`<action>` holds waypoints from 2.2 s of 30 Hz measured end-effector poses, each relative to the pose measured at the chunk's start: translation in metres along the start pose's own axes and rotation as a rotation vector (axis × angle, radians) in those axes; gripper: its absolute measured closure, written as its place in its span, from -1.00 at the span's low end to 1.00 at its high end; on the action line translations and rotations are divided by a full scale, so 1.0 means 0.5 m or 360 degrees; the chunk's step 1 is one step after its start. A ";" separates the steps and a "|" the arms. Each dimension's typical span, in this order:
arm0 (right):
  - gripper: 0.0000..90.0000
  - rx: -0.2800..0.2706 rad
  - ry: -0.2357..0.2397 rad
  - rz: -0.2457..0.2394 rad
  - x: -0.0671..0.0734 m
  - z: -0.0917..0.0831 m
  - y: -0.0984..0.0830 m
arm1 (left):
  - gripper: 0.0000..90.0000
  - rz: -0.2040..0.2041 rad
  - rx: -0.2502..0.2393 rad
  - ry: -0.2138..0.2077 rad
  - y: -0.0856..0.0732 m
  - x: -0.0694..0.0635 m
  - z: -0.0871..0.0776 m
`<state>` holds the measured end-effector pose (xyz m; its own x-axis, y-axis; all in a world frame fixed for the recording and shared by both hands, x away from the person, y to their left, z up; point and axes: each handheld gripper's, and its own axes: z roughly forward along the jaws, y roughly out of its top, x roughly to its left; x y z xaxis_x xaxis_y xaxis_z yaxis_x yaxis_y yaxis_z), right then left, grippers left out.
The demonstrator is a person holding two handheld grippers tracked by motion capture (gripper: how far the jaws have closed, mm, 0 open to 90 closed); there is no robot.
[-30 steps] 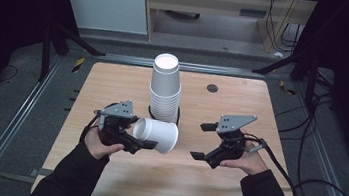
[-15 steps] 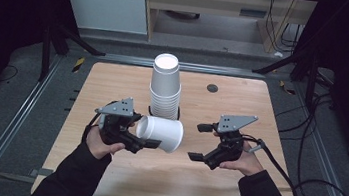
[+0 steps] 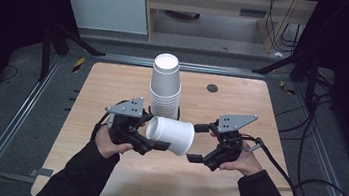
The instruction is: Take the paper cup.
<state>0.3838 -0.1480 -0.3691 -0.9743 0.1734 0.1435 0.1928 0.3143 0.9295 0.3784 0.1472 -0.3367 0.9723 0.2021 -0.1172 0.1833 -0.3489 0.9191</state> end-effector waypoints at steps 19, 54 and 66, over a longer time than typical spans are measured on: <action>-0.96 0.0021 0.0073 0.0004 0.000 0.024 -0.001 | -0.54 0.0038 0.0001 -0.0070 0.007 -0.010 0.024; -0.79 0.0050 0.0120 -0.0017 0.001 0.038 -0.008 | -0.54 0.0057 0.0053 -0.0105 -0.002 -0.012 0.044; -0.79 0.0054 0.0075 -0.0023 -0.003 0.020 -0.004 | -0.62 0.0056 0.0065 -0.0035 -0.002 -0.008 0.011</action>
<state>0.3859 -0.1395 -0.3743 -0.9813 0.1247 0.1467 0.1817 0.3478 0.9198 0.3751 0.1418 -0.3390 0.9811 0.1691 -0.0936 0.1541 -0.3927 0.9067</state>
